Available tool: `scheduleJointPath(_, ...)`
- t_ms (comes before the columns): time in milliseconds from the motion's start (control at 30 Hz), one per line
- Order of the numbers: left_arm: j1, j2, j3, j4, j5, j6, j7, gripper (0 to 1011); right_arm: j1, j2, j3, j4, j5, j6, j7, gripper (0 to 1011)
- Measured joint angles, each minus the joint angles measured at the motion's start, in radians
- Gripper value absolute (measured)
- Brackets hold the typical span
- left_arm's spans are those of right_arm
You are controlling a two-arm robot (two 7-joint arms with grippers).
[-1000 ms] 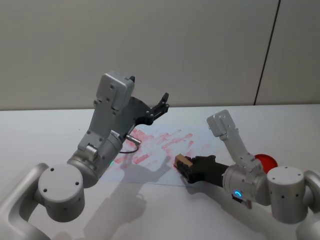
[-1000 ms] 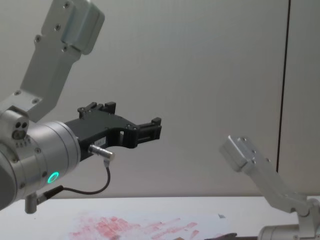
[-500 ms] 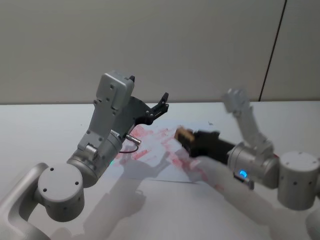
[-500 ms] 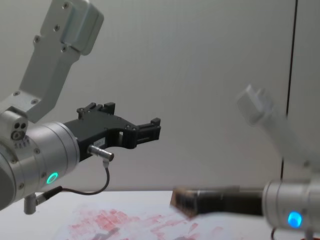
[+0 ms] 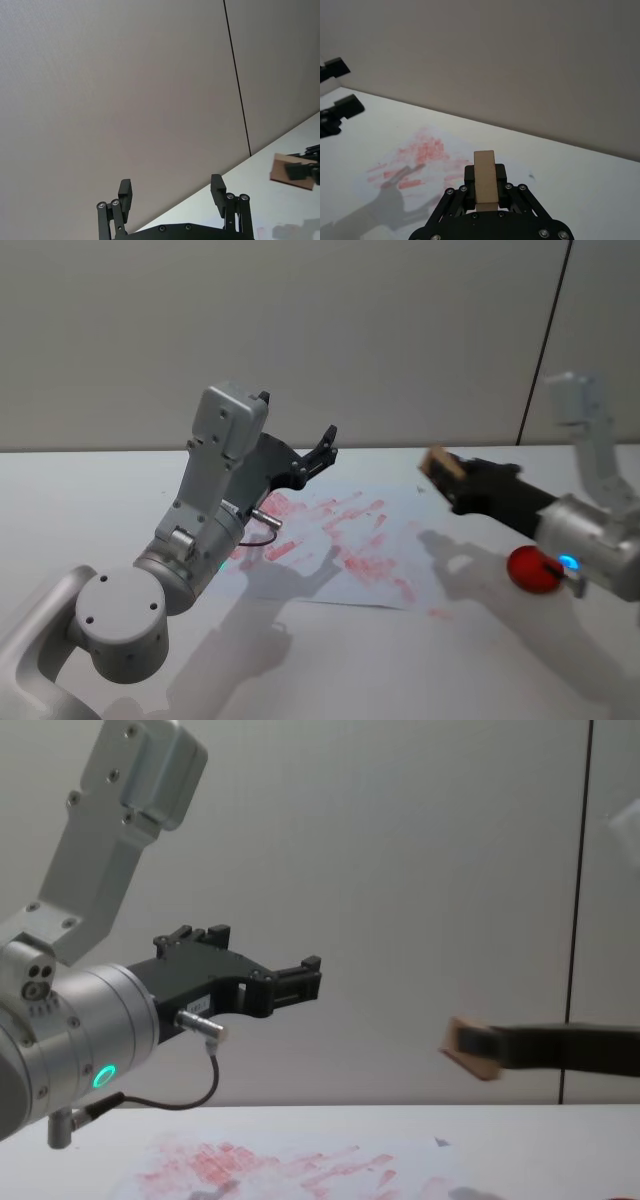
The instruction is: Use the one hand to pick up the stamp and affix it onto the A4 paper.
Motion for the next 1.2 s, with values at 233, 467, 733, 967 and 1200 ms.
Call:
scheduleJointPath(233,0.0,0.0,0.0,0.0,0.0,0.0,0.0,1001,-0.058,0.067,0.041,-0.038,0.016,0.021,-0.027,220)
scheduleJointPath(467,0.0,0.0,0.0,0.0,0.0,0.0,0.0,1002,-0.117,0.129,0.078,-0.053,0.021,0.029,-0.056,220)
scheduleJointPath(733,0.0,0.0,0.0,0.0,0.0,0.0,0.0,1001,-0.137,0.154,0.089,-0.038,0.008,0.028,-0.062,220)
scheduleJointPath(967,0.0,0.0,0.0,0.0,0.0,0.0,0.0,1002,-0.132,0.154,0.083,-0.008,-0.017,0.026,-0.045,220)
scheduleJointPath(1200,0.0,0.0,0.0,0.0,0.0,0.0,0.0,1001,-0.118,0.144,0.067,0.029,-0.044,0.026,-0.025,220)
